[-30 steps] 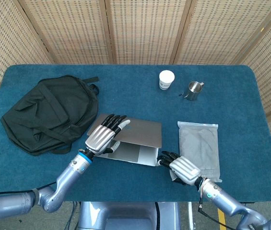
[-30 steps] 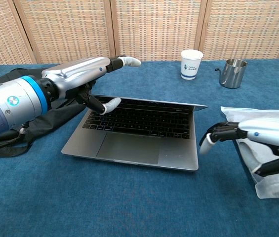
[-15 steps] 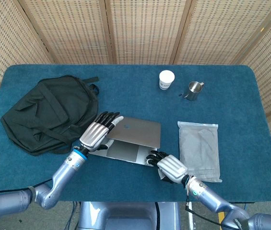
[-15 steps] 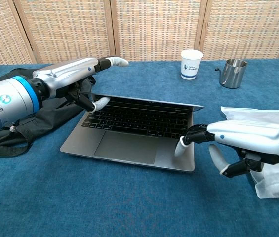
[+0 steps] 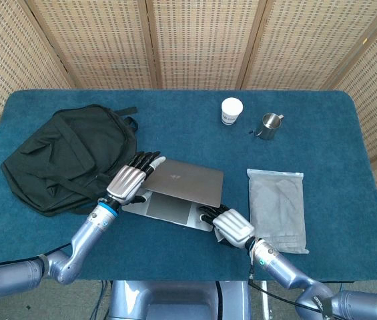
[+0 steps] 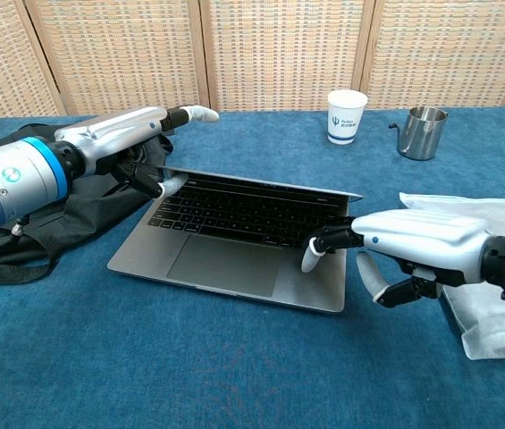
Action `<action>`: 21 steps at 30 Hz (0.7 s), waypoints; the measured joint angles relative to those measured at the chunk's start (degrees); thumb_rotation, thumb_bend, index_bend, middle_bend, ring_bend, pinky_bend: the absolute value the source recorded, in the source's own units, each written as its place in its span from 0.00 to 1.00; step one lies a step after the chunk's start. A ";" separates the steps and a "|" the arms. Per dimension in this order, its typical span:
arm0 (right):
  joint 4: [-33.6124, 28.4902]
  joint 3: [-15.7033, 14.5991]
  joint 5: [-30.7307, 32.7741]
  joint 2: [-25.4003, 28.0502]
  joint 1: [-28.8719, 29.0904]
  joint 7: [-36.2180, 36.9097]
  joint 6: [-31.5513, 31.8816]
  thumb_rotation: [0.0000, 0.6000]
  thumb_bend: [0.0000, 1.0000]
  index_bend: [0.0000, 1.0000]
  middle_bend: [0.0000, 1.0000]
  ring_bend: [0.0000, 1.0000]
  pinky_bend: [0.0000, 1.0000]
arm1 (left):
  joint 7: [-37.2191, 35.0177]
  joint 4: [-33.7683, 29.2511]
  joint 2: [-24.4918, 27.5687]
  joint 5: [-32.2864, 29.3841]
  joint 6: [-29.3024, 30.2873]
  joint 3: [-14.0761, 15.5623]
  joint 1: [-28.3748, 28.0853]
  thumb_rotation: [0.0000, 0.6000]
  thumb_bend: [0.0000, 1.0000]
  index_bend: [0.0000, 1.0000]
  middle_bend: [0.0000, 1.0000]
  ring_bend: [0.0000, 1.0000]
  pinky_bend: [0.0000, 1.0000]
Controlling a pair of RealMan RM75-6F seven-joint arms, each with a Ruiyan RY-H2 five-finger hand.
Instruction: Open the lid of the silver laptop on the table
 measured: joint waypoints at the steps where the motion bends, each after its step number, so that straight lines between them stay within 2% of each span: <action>1: 0.47 -0.04 0.41 -0.55 0.12 -1.00 -0.05 1.00 1.00 0.17 0.05 0.00 0.15 | -0.25 -0.05 0.15 0.11 0.10 0.04 0.04 1.00 0.52 0.00 0.00 0.00 0.00; 21: 2.90 -3.16 6.11 -3.61 2.04 -17.17 -2.09 1.00 1.00 0.17 0.04 0.00 0.15 | -3.78 0.72 1.67 1.37 0.95 0.95 0.52 1.00 0.52 0.00 0.00 0.00 0.00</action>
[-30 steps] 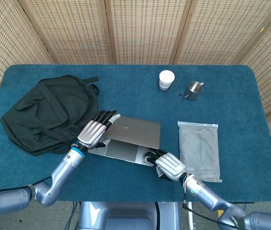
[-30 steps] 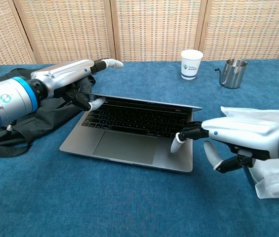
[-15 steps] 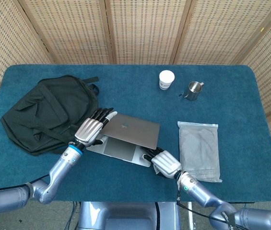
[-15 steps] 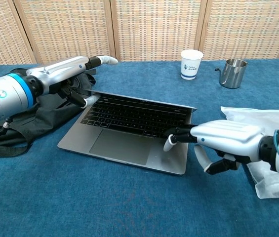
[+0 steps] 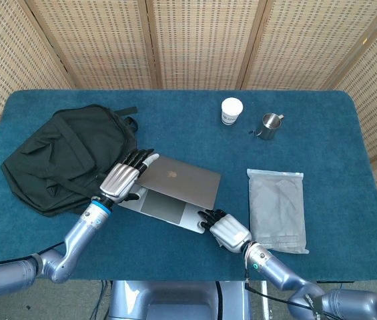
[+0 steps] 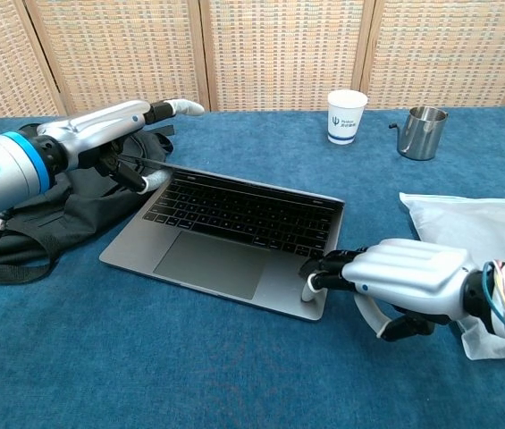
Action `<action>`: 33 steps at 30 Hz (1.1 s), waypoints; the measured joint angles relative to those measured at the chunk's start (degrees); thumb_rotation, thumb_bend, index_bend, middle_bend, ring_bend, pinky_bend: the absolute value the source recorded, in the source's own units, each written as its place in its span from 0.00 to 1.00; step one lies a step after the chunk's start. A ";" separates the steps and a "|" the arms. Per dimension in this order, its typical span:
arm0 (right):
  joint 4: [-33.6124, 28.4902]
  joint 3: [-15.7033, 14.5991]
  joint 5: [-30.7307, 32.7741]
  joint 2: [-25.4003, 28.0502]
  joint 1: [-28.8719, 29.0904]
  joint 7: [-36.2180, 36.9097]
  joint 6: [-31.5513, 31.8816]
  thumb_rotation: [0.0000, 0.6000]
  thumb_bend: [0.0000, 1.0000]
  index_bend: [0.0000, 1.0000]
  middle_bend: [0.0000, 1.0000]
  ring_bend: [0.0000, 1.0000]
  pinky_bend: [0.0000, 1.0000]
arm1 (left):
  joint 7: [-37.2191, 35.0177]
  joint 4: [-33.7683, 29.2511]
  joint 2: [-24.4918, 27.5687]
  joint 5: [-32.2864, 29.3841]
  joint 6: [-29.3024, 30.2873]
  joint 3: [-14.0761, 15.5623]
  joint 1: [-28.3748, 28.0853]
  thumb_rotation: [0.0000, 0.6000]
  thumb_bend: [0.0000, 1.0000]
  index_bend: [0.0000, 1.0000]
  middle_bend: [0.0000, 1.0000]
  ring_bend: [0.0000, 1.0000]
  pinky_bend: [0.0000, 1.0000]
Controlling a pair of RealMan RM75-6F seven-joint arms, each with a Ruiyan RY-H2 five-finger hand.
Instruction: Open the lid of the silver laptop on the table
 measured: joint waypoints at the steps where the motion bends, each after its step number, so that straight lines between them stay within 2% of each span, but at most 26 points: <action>1: -0.01 -0.15 0.47 -0.07 0.06 -0.60 0.02 1.00 1.00 0.17 0.04 0.00 0.15 | -0.02 0.00 0.00 0.04 0.07 0.02 -0.01 1.00 0.52 0.00 0.00 0.00 0.00; 12: -1.61 -0.67 2.01 1.03 0.90 -1.07 -0.75 1.00 1.00 0.17 0.07 0.00 0.15 | 1.22 -0.07 0.40 -0.37 0.20 -0.39 -0.54 1.00 0.52 0.00 0.00 0.00 0.00; 16: -1.99 -0.98 2.10 1.70 1.59 -1.64 -1.76 1.00 1.00 0.17 0.11 0.00 0.15 | 2.31 0.14 0.64 -1.30 -0.21 -1.15 -1.14 1.00 0.52 0.00 0.00 0.00 0.00; 33: -3.85 -1.40 5.16 2.94 4.10 -4.63 -3.23 1.00 1.00 0.17 0.16 0.00 0.15 | 8.08 -0.38 1.67 -6.40 -1.99 -4.13 -4.30 1.00 0.53 0.00 0.00 0.00 0.00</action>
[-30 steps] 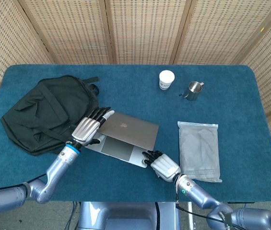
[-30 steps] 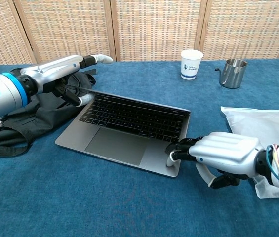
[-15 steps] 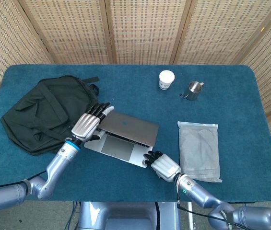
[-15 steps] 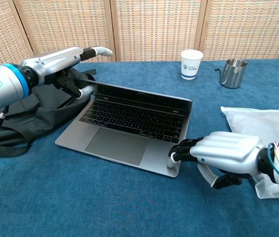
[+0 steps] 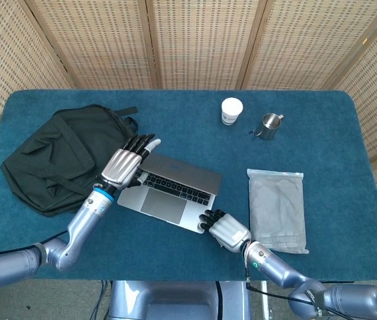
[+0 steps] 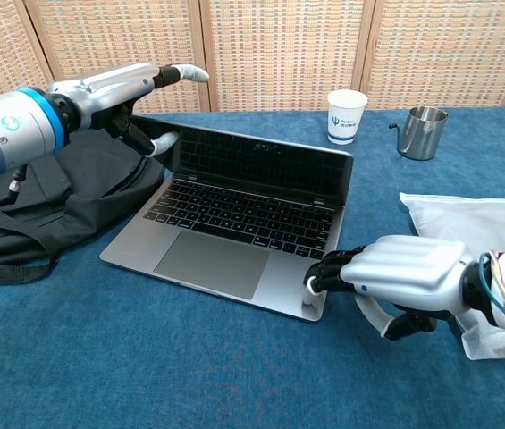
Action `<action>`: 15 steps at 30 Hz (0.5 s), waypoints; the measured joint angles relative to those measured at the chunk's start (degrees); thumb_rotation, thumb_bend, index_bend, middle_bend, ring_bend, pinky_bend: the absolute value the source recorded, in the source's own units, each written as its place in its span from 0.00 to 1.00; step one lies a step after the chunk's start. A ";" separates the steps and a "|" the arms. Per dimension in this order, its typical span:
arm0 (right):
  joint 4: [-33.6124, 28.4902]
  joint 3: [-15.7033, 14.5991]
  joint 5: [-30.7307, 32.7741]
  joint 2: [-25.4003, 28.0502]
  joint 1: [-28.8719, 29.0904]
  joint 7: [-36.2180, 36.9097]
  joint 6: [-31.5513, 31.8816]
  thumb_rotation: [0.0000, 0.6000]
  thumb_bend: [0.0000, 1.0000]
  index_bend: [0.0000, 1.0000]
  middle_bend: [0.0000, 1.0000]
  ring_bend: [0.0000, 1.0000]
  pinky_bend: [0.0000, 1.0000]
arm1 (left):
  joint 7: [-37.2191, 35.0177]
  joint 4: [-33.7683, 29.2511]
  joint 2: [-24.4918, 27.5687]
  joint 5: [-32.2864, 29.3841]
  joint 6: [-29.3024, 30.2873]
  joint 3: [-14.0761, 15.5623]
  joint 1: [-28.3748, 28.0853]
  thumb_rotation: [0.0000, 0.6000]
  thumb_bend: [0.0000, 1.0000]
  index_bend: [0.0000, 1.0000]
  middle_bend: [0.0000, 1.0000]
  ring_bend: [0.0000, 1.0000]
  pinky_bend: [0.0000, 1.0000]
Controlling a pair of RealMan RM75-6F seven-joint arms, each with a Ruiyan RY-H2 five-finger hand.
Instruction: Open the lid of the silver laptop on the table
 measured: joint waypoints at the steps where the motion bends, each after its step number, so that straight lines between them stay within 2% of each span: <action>1: -0.07 -0.03 0.21 0.02 0.13 -0.10 -0.03 1.00 1.00 0.17 0.16 0.00 0.15 | 0.68 0.22 0.00 -0.71 -0.26 -0.31 -0.40 1.00 0.53 0.00 0.00 0.00 0.00; 15: -0.68 -0.40 1.08 0.61 1.53 -0.33 -0.40 1.00 1.00 0.17 0.16 0.00 0.15 | 8.63 4.11 -1.09 -9.12 -2.22 -3.99 -5.64 1.00 0.53 0.00 0.00 0.00 0.00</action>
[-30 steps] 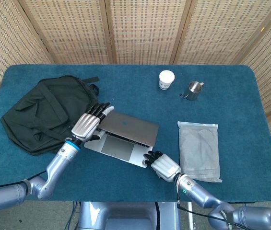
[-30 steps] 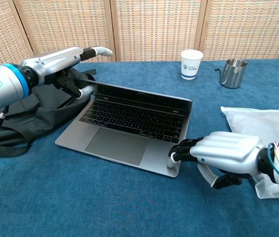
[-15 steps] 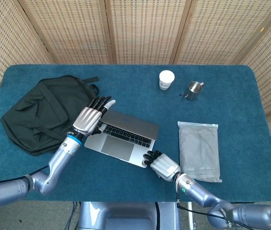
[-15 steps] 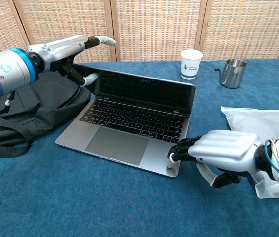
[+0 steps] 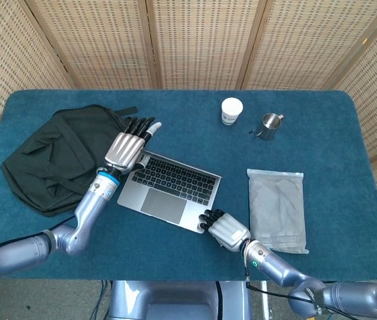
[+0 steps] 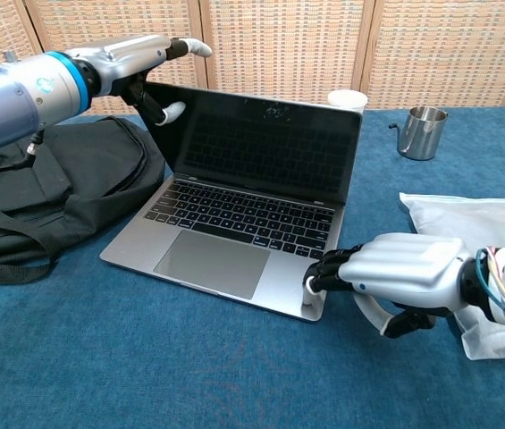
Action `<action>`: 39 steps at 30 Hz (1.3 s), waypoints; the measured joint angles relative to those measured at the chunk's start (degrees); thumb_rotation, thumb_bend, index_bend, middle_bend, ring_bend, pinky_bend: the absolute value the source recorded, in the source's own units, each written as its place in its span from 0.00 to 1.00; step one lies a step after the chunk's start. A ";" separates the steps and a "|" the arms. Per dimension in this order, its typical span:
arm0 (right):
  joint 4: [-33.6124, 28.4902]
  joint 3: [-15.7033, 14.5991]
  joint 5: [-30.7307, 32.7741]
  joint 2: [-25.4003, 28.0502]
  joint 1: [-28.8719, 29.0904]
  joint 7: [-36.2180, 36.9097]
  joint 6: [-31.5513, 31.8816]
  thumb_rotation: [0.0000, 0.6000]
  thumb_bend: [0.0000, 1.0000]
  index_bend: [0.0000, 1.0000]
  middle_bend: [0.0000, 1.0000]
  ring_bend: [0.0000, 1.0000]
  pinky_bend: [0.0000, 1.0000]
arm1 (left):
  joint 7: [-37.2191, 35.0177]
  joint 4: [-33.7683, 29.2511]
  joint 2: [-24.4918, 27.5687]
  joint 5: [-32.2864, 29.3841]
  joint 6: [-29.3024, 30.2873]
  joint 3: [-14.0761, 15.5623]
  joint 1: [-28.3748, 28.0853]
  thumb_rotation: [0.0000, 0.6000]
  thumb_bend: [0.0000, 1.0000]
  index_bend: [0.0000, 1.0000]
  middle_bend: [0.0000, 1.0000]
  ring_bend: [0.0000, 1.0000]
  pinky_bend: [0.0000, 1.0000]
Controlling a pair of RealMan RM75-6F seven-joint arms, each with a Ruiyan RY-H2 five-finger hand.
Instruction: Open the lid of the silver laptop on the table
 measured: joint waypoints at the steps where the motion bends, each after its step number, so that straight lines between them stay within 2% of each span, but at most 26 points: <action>1: -0.04 -0.08 0.04 0.01 0.09 -0.02 -0.04 1.00 1.00 0.17 0.16 0.00 0.15 | 0.43 0.61 -0.35 -1.05 -0.07 -0.33 -0.47 1.00 0.53 0.00 0.00 0.00 0.00; 8: -0.10 -0.67 -0.06 0.13 0.52 0.04 -0.18 1.00 1.00 0.17 0.16 0.00 0.15 | 3.07 3.96 -1.77 -6.28 -0.49 -2.41 -3.54 1.00 0.53 0.00 0.00 0.00 0.00; 22: -0.76 -1.19 -1.49 1.13 1.10 1.21 -0.05 1.00 1.00 0.17 0.16 0.00 0.15 | 6.29 9.12 -3.04 -11.22 -1.38 -3.85 -7.82 1.00 0.53 0.00 0.00 0.00 0.00; 39: -1.24 -1.06 -0.66 1.48 1.74 1.88 -0.06 1.00 1.00 0.17 0.16 0.00 0.15 | 3.95 16.88 -4.76 -13.36 -4.94 -4.67 -11.46 1.00 0.53 0.00 0.00 0.00 0.00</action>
